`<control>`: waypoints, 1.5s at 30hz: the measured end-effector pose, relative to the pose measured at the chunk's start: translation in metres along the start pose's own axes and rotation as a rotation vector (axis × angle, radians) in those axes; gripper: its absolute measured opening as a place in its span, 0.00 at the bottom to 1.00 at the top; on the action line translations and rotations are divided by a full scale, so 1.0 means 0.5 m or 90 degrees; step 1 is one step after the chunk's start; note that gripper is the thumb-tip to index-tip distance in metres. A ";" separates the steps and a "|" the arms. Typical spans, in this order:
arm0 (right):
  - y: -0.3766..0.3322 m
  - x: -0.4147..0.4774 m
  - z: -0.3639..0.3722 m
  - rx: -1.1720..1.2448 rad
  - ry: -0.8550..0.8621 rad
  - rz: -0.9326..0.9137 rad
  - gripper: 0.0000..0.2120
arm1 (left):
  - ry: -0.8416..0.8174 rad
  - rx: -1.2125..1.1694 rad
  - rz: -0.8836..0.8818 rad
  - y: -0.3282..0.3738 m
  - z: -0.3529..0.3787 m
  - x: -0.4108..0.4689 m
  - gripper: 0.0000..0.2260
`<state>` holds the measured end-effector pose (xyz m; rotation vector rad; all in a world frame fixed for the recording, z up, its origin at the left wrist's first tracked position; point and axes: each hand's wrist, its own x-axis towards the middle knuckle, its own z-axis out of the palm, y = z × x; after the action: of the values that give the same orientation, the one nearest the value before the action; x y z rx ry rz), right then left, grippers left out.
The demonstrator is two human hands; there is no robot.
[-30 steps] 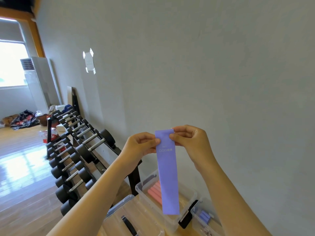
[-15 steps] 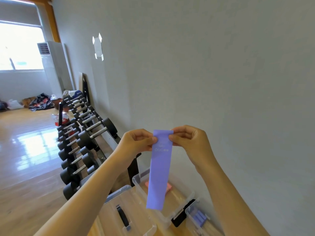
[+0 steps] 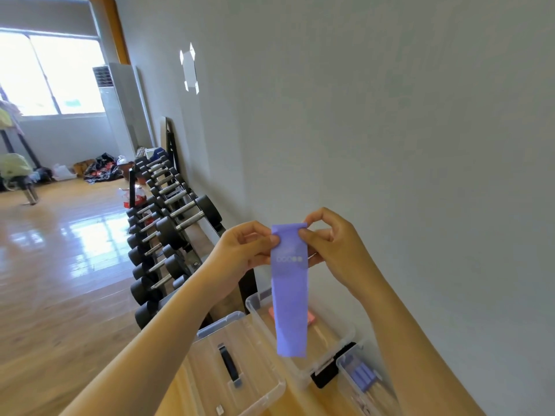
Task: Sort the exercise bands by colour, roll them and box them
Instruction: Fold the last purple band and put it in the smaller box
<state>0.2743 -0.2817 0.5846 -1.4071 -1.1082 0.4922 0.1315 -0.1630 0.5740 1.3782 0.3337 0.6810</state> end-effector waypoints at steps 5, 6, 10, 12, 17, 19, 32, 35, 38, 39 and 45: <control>-0.020 -0.013 0.019 -0.014 -0.033 -0.017 0.05 | -0.001 0.012 -0.002 0.012 -0.016 -0.036 0.07; -0.025 -0.017 0.026 -0.010 -0.040 -0.023 0.05 | 0.002 0.020 -0.001 0.015 -0.020 -0.046 0.06; -0.035 -0.042 0.056 0.053 -0.073 -0.025 0.04 | -0.015 0.046 -0.016 0.034 -0.041 -0.090 0.08; -0.038 -0.059 0.066 0.121 -0.094 -0.009 0.04 | -0.015 0.040 -0.024 0.044 -0.048 -0.109 0.08; -0.053 -0.103 0.077 0.205 -0.123 0.012 0.12 | -0.049 -0.048 -0.046 0.055 -0.047 -0.156 0.06; -0.061 -0.116 0.082 0.222 -0.127 0.010 0.13 | -0.045 -0.094 -0.053 0.058 -0.044 -0.172 0.07; -0.090 -0.172 0.139 0.146 -0.005 0.000 0.08 | -0.054 -0.053 0.021 0.061 -0.070 -0.227 0.07; -0.082 -0.184 0.157 0.085 0.041 0.004 0.08 | -0.038 0.041 0.056 0.058 -0.071 -0.232 0.04; -0.074 -0.194 0.165 0.063 0.051 0.012 0.07 | -0.003 0.119 0.090 0.046 -0.077 -0.241 0.04; -0.074 -0.196 0.167 0.059 0.048 0.017 0.06 | 0.007 0.129 0.092 0.043 -0.079 -0.244 0.06; -0.059 -0.202 0.164 0.020 0.061 0.044 0.09 | -0.010 0.163 0.083 0.030 -0.083 -0.227 0.09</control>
<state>0.1506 -0.3282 0.5644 -1.4302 -0.9728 0.4851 0.0162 -0.2001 0.5618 1.6600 0.3290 0.7526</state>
